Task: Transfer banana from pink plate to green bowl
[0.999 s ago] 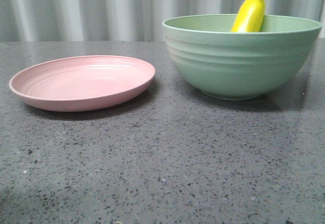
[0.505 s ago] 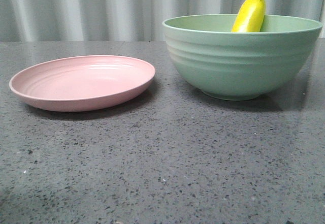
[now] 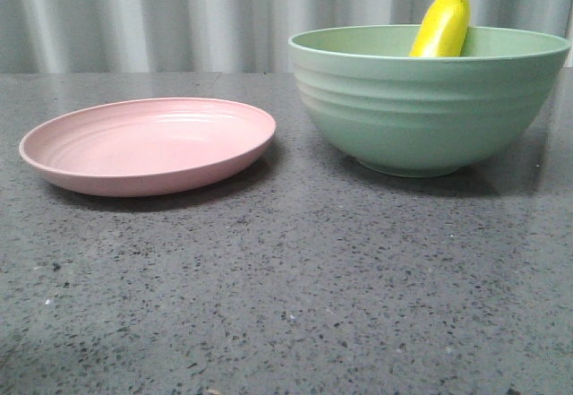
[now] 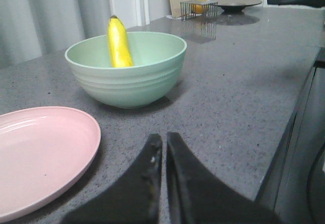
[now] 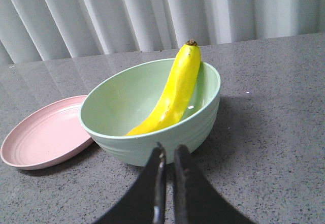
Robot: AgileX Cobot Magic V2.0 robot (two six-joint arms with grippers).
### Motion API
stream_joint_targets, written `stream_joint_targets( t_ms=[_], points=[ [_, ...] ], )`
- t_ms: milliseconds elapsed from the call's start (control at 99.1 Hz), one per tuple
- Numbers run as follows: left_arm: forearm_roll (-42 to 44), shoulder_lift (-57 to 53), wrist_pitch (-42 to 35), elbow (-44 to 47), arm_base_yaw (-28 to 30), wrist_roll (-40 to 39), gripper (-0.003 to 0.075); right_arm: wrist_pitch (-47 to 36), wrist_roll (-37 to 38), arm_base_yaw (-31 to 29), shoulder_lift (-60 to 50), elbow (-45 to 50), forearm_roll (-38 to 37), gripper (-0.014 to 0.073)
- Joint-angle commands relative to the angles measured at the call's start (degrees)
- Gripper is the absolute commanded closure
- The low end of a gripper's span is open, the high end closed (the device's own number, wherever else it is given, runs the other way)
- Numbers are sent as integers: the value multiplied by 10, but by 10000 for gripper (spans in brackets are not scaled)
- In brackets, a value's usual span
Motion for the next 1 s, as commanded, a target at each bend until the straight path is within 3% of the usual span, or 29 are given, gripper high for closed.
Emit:
stream_joint_targets(
  t_ms=[0, 172, 434, 838, 989],
  points=[
    [32, 2, -46, -1, 10, -1, 741, -49, -8, -1, 6, -15, 3, 663],
    [37, 2, -79, 22, 81, -1, 741, -49, -8, -1, 6, -15, 3, 663],
    [37, 1, -210, 52, 231, -1, 741, -49, -8, -1, 6, -15, 3, 663],
    [37, -91, -291, 139, 426, -1, 741, -49, -8, -1, 6, -15, 3, 663],
    [35, -145, -272, 140, 473, -1, 741, -49, -8, -1, 6, -15, 3, 663]
  ],
)
